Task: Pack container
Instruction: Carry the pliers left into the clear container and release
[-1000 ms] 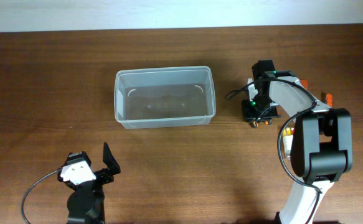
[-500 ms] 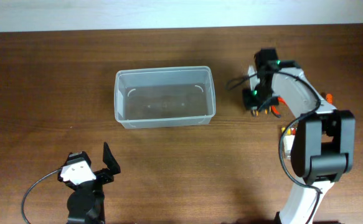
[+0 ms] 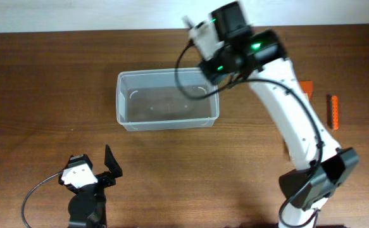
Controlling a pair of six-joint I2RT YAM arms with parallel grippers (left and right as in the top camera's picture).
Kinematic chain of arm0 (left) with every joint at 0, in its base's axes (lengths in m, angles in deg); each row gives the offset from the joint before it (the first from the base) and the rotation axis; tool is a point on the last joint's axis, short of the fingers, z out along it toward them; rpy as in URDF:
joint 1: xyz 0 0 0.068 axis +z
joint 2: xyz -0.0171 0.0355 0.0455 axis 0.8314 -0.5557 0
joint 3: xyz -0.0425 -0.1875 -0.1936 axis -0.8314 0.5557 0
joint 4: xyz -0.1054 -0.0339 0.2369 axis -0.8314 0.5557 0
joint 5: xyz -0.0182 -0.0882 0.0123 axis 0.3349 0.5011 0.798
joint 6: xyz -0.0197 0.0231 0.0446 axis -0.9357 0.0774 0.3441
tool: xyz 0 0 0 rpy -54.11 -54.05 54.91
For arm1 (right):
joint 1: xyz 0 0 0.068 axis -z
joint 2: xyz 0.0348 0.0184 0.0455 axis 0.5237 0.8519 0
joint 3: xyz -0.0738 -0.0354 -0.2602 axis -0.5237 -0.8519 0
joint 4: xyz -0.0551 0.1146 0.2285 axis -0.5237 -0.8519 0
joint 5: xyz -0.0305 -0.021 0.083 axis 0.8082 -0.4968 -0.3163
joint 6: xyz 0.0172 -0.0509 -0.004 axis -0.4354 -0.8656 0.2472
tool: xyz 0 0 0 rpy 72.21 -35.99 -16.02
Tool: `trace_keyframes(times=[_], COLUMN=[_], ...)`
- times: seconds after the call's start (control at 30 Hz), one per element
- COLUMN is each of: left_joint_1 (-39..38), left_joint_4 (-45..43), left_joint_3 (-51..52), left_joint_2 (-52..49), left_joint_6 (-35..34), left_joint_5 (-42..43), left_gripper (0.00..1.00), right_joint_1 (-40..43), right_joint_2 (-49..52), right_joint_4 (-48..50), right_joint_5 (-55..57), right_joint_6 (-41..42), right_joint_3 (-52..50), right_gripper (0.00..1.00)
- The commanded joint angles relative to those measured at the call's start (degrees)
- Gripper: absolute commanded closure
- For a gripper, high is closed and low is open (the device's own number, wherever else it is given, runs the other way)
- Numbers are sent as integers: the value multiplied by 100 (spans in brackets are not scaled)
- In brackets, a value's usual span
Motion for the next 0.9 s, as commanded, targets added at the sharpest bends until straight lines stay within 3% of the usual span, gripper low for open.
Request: trace_keyframes(times=[0.0,0.1,0.27,0.63,0.87], left_joint_1=[-17,-17,-17,-17,-17], left_joint_4=[9,9,9,9,9], left_joint_3=[20,20,20,20,20], left_joint_2=[26,26,26,26,26], left_joint_6=[50,50,50,50,50], left_joint_5=[-20,-20,-20,-20,-20], left_gripper=[1,1,1,1,1], right_joint_1=[-509,-879,-1145,-1152,-927], right_joint_2=[-120,-118,-85,474,828], right_joint_4=[-168,-321,-304,769,1445], right_joint_5=[-533,-715,-739,-754,-730], right_joint_6=[-1419,-2433,-3174,-3075,-2505], right_joint_3=[96,-2,-466,-1510,-1631], right_gripper=[96,96,96,96,96])
